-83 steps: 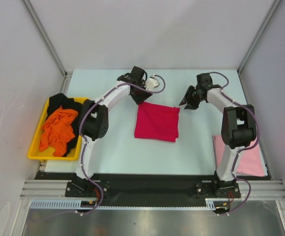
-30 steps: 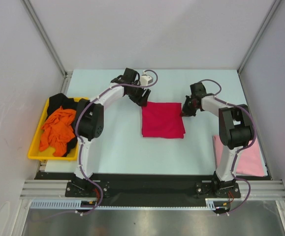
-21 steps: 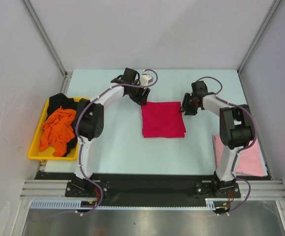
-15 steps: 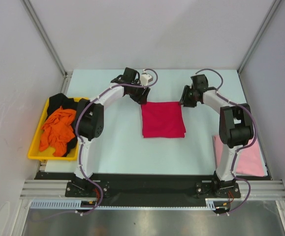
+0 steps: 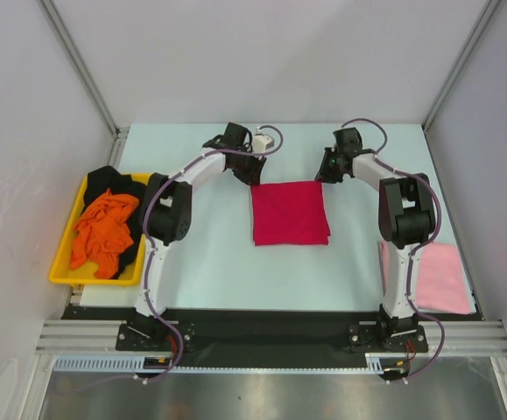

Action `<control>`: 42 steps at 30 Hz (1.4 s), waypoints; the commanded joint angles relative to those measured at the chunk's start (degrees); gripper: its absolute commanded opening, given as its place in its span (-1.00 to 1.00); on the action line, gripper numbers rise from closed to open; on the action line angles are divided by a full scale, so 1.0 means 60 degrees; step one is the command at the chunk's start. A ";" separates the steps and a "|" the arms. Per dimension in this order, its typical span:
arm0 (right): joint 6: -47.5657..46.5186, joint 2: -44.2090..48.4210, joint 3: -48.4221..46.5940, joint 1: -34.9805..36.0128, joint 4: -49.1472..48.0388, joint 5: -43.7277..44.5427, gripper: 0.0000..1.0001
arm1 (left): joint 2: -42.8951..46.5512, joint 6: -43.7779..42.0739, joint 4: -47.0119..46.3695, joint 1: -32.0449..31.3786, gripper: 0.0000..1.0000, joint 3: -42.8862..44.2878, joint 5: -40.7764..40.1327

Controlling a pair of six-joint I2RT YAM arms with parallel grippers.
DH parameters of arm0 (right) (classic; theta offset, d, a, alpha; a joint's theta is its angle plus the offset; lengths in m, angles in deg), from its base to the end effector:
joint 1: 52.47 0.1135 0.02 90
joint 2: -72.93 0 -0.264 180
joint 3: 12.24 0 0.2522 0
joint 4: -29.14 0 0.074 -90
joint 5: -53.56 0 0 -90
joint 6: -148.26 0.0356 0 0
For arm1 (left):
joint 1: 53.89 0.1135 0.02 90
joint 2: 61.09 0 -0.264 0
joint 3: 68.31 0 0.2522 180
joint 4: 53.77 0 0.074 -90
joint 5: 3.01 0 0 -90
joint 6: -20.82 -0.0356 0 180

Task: Fold and stack the t-shirts
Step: Fold the tshirt

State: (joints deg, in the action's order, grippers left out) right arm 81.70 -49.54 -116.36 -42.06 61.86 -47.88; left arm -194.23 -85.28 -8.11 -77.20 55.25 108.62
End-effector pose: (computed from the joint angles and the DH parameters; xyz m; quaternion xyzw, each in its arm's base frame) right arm 0.4605 0.0918 0.1721 0.0734 0.9359 0.1864 0.2899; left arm 0.4634 -0.2140 0.1762 0.3688 0.8636 -0.1972 0.2816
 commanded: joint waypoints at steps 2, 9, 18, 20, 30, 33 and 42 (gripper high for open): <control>0.0281 -0.0372 -0.0758 -0.0036 0.0062 0.0017 -0.78 | -0.0426 0.0251 0.0308 -0.0041 -0.47 0.0948 0.0072; -0.0038 0.0019 -0.1038 -0.0505 -0.0318 -0.0624 -0.25 | -0.0456 0.0442 0.0030 -0.0055 -0.99 0.1051 0.0101; -0.0787 0.2014 0.2579 -0.0360 -0.2367 -0.1843 0.13 | -0.0105 0.0574 -0.0336 -0.0041 -0.99 0.0596 0.0087; -0.0859 0.1898 0.2640 -0.0242 -0.2457 -0.1727 0.15 | -0.0075 0.0574 -0.0263 -0.0041 -0.96 0.0699 0.0145; 0.0047 0.1017 0.1555 -0.0417 -0.1929 -0.0583 0.01 | 0.0202 0.0061 0.0059 -0.0012 -0.08 0.1051 -0.0323; 0.0136 0.1368 0.1468 -0.0637 -0.1813 -0.0408 0.08 | 0.0539 0.0075 0.0001 0.0135 0.17 0.1051 -0.0134; -0.0333 0.2672 0.2358 -0.0492 -0.1695 -0.0729 -0.13 | 0.2266 0.0808 -0.0978 0.0663 0.27 -0.1185 0.1507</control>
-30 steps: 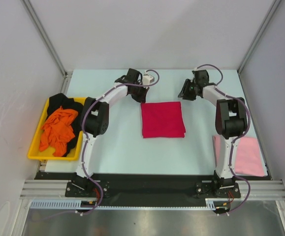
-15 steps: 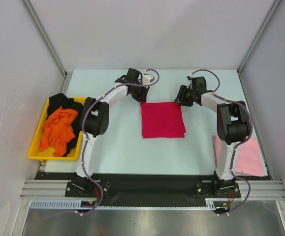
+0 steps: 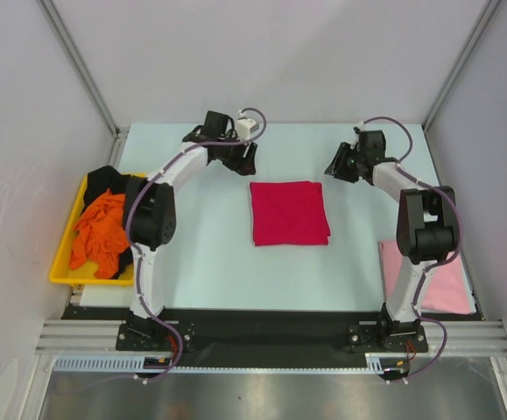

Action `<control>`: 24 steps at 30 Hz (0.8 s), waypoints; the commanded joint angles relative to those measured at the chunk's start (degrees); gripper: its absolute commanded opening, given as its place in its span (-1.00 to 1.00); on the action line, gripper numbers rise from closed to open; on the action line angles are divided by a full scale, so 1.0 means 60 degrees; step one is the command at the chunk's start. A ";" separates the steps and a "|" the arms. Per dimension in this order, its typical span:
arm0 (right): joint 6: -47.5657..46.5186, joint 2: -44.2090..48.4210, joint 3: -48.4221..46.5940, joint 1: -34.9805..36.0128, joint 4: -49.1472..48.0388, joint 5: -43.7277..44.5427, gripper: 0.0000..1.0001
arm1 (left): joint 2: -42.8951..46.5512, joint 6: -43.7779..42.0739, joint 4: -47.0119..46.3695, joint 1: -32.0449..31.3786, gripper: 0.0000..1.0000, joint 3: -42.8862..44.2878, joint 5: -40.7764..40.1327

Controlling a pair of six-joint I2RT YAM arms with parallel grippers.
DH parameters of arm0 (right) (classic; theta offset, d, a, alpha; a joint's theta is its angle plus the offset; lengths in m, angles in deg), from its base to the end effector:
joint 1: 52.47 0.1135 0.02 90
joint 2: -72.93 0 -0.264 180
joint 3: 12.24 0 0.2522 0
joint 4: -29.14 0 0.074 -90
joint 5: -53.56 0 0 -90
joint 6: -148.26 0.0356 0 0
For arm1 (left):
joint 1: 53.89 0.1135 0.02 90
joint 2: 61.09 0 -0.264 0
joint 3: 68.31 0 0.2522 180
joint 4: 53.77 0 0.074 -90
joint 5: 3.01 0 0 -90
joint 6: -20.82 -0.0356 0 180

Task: Fold and stack the t-shirts
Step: Fold the tshirt

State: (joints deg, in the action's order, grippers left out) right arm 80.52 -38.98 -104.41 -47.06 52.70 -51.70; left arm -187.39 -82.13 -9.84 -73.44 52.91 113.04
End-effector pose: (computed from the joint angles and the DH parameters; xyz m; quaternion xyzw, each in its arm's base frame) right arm 0.4319 0.0503 0.1989 0.0813 0.9079 0.2123 0.3523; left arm 0.4631 -0.1810 0.2239 0.3311 0.8541 -0.2304 0.3284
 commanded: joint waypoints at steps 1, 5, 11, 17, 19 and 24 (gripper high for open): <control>-0.0092 0.1131 0.0470 0.0416 -0.0212 -0.0107 -0.19 | 0.1259 0.0356 -0.0780 0.0007 0.25 -0.1018 0.0801; 0.0448 0.1077 0.0984 0.0797 -0.0740 -0.0997 -0.56 | 0.1670 0.0459 -0.0972 -0.0096 -0.14 -0.1854 0.1429; 0.1562 0.0051 0.0882 0.0973 -0.1443 -0.1571 -0.92 | 0.0632 0.0297 -0.0356 -0.0609 -0.35 -0.1417 0.1402; 0.1783 -0.0930 0.0020 0.0755 -0.1546 -0.1148 -0.97 | -0.0409 0.0518 -0.0313 -0.0565 -0.37 -0.0099 0.0568; 0.1739 -0.1296 -0.0231 0.0710 -0.1298 -0.1088 -0.99 | -0.0863 0.0503 -0.0094 -0.0565 -0.36 0.0341 0.0377; 0.1548 -0.1386 -0.0553 0.0564 -0.1019 -0.0971 -0.95 | -0.1201 0.0546 0.0069 -0.0506 -0.33 0.0503 0.0186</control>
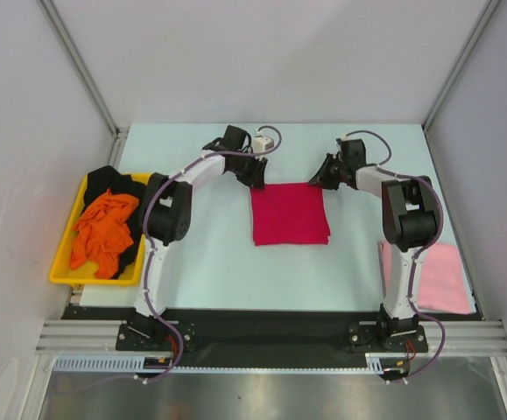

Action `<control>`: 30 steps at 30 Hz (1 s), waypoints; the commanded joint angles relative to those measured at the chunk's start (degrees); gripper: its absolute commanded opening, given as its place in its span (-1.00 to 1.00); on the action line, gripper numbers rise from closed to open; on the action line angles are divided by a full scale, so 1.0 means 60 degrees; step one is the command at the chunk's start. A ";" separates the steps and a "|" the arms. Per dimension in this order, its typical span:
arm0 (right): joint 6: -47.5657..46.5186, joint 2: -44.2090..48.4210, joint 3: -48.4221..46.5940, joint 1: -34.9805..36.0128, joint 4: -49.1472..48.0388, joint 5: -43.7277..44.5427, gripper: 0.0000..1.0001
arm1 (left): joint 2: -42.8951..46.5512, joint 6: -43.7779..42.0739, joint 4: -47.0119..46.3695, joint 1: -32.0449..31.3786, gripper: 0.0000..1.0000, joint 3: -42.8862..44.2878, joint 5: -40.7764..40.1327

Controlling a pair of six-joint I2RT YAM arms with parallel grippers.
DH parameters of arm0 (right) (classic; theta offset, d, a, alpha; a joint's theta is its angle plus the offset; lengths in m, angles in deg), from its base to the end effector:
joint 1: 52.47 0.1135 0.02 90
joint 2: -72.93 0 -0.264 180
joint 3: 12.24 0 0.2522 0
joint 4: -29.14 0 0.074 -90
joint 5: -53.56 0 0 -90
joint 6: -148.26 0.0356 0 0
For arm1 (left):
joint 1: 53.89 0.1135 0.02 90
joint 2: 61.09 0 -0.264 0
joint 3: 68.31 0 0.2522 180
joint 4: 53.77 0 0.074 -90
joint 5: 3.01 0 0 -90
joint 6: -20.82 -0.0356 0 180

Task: Fold and stack the t-shirts
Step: Fold the tshirt, then neatly place the folded tshirt to the corner

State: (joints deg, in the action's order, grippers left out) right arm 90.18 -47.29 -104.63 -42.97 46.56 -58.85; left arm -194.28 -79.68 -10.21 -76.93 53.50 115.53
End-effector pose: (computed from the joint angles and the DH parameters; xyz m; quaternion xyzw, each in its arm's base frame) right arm 0.4427 0.0879 0.1480 0.1038 0.9042 0.3001 0.2857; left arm 0.4612 -0.2146 0.1700 0.3377 0.8634 -0.2655 0.2645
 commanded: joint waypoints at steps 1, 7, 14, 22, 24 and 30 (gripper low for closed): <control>-0.0091 0.0114 -0.0561 -0.0161 0.0078 0.0249 -0.94 | -0.0039 0.0168 0.0116 0.0106 -0.33 0.0419 -0.0229; -0.1217 0.1109 -0.1045 -0.0323 0.1774 0.0744 -0.20 | 0.0649 0.0198 0.0189 0.0135 -0.04 0.0683 -0.0010; -0.2215 0.2605 0.0622 -0.0294 0.3784 0.1115 0.60 | 0.2083 -0.0285 0.1155 0.0486 0.64 0.0596 -0.0097; -0.1967 0.2504 0.1884 0.0043 0.3258 0.0456 0.42 | 0.3944 -0.1135 0.1610 0.0955 0.75 -0.1409 -0.0361; -0.1718 0.2386 0.2175 -0.0015 0.2806 0.0265 0.39 | 0.4486 -0.1179 0.1552 0.0999 0.76 -0.2185 -0.0347; -0.1205 0.1786 0.2499 0.0043 0.2087 -0.0599 0.23 | 0.5132 -0.1106 0.1522 0.1000 0.75 -0.3491 -0.0024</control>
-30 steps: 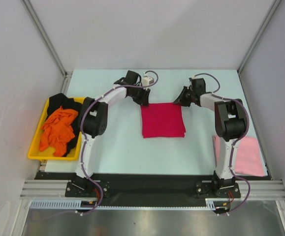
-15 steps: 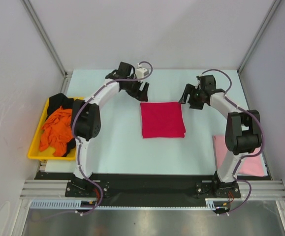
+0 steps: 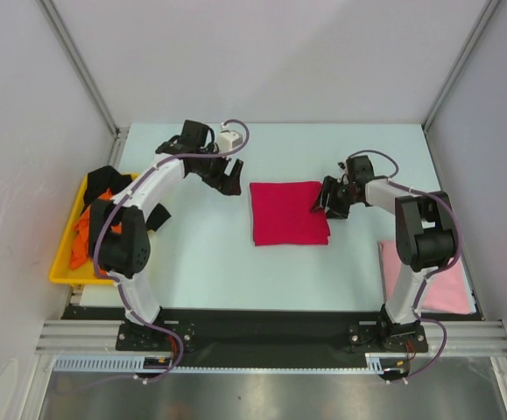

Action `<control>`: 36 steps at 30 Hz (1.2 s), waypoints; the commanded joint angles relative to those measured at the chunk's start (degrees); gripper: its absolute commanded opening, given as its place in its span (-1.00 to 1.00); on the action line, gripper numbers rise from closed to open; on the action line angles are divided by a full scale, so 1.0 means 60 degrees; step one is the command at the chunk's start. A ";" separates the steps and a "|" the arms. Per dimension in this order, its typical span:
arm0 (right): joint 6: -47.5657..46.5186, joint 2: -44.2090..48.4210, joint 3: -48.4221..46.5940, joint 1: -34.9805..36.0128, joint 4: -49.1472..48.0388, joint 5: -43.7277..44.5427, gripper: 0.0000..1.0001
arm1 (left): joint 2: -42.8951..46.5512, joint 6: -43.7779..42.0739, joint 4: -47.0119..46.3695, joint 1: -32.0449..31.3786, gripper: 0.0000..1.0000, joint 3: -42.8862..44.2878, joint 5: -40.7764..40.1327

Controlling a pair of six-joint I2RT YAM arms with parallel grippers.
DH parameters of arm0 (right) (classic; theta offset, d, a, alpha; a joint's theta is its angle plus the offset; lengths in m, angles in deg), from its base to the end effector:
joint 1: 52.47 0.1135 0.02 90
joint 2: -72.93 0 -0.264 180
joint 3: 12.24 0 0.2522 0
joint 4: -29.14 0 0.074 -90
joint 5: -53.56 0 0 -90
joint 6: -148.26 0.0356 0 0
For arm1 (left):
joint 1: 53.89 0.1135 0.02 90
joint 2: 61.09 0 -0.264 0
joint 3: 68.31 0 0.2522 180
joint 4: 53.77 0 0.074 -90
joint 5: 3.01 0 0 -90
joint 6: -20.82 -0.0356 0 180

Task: Fold and stack the t-shirts
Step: Neatly place the folded tshirt to the corner

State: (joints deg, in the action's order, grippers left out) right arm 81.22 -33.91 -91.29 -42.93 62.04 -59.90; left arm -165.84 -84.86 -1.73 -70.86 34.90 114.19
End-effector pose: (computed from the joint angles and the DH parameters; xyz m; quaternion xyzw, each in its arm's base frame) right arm 0.3643 0.0756 0.1556 0.0596 0.9468 0.2581 0.1828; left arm 0.3798 -0.1329 0.2770 0.3300 0.8654 -0.2268 0.3012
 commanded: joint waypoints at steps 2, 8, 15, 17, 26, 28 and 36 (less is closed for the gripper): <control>0.0304 -0.0648 0.0365 0.0050 -0.0567 -0.0586 0.13 | 0.0611 -0.0286 0.0123 -0.0013 0.75 -0.0625 0.0169; 0.0553 -0.0971 0.0380 -0.0066 -0.0933 -0.1011 -0.63 | 0.0978 -0.0302 0.0079 -0.0013 0.75 -0.0729 0.0110; -0.0573 0.0111 0.0424 -0.0418 0.1026 -0.0355 -1.00 | 0.1198 -0.0301 0.0021 -0.0013 0.75 -0.0802 0.0213; -0.0924 0.0492 0.0380 -0.0477 0.2092 -0.0206 -1.00 | 0.1271 -0.0330 0.0006 -0.0013 0.75 -0.0773 0.0256; -0.1234 0.2219 0.0615 -0.0521 0.5843 0.0818 -1.00 | 0.1857 -0.0594 -0.0184 -0.0013 0.75 -0.0904 0.0359; -0.1248 0.2762 0.0556 -0.0550 0.6359 0.1550 -1.00 | 0.1959 -0.0594 -0.0286 0.0001 0.75 -0.0933 0.0447; -0.1161 0.3423 0.0293 -0.0946 0.7987 0.2724 -1.00 | 0.2048 -0.0682 -0.0506 0.0016 0.75 -0.0861 0.0637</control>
State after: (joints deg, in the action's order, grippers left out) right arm 74.66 -15.25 -87.60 -47.78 102.71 -47.27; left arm -155.87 -87.33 -2.80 -70.86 29.55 115.81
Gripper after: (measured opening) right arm 0.039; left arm 0.877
